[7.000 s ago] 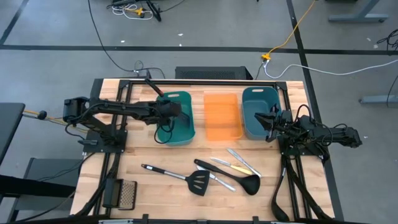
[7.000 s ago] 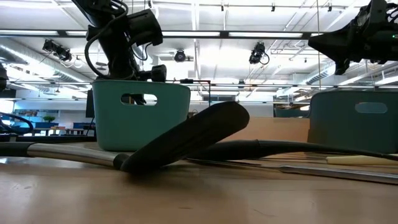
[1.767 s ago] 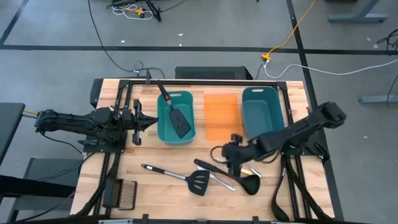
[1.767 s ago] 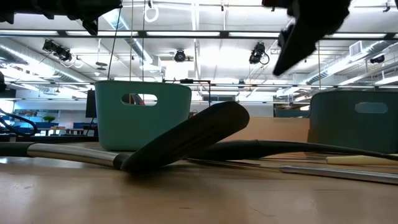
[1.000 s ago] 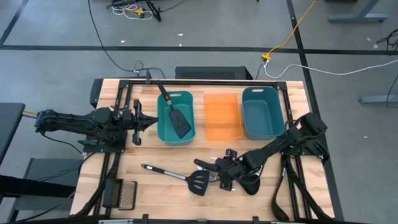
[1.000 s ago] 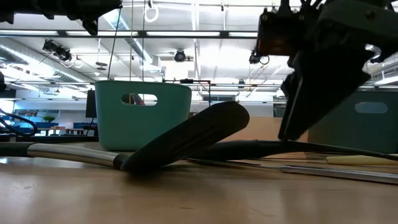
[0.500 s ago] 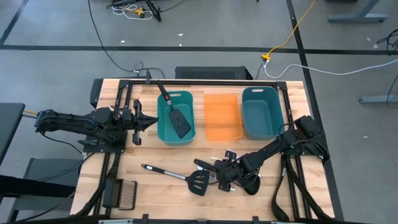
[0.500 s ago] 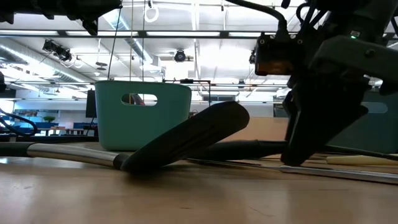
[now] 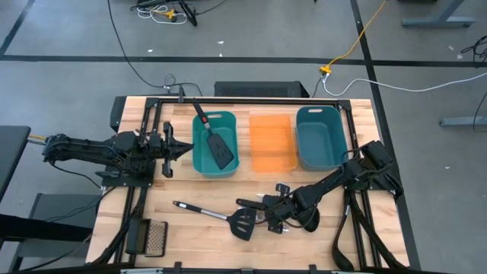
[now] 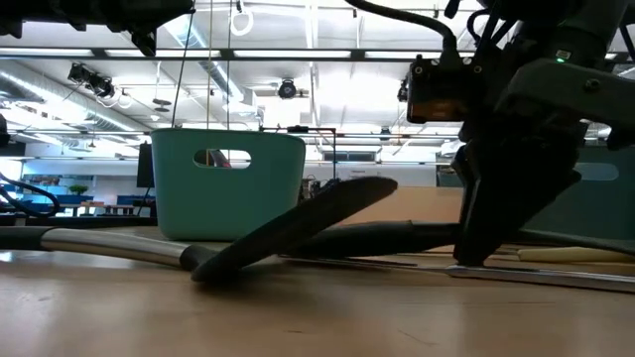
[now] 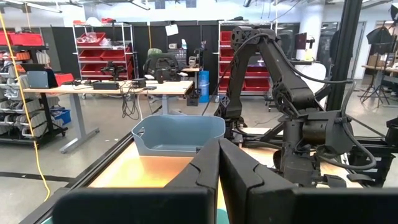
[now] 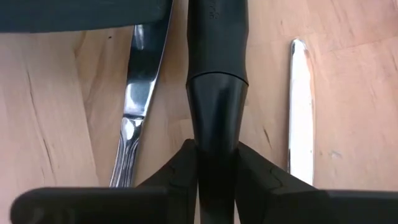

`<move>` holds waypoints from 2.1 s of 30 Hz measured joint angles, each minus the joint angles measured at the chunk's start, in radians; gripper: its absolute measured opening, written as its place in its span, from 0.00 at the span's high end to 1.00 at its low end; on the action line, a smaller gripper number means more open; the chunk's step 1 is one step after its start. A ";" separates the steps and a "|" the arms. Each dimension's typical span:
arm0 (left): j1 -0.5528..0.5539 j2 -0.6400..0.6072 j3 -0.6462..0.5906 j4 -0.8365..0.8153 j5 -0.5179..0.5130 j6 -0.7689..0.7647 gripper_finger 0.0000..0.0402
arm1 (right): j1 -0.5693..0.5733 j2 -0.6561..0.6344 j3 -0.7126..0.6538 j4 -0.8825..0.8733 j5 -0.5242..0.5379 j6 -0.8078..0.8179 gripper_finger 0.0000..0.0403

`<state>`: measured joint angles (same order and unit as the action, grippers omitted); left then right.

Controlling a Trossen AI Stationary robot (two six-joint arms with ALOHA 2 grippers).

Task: Pick & Place Kitchen Items
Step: Put the left black ladle into the blue bin

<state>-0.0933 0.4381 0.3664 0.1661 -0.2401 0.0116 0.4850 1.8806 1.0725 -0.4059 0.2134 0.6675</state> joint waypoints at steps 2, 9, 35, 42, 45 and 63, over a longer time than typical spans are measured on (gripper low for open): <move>0.000 0.000 0.000 0.000 0.000 0.000 0.97 | -0.001 -0.012 0.000 -0.024 -0.010 -0.001 0.81; 0.000 0.000 0.000 0.000 0.000 0.000 0.97 | -0.006 -0.118 -0.001 -0.199 0.044 0.005 0.81; 0.000 0.000 0.000 0.002 -0.004 0.000 0.97 | -0.045 -1.015 -0.493 0.470 0.448 -0.490 0.81; 0.000 0.000 0.000 0.002 -0.029 0.001 0.97 | -0.159 -1.230 -0.584 0.639 0.567 -0.692 0.81; 0.000 0.000 0.000 0.002 -0.029 0.001 0.97 | -0.210 -1.246 -0.580 0.610 0.724 -0.761 0.81; 0.000 0.000 0.000 0.002 -0.029 0.002 0.97 | -0.579 -1.211 -0.784 0.533 0.686 -0.574 0.81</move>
<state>-0.0931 0.4381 0.3664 0.1679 -0.2695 0.0139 -0.0941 0.6697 0.2888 0.1271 0.8992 0.0940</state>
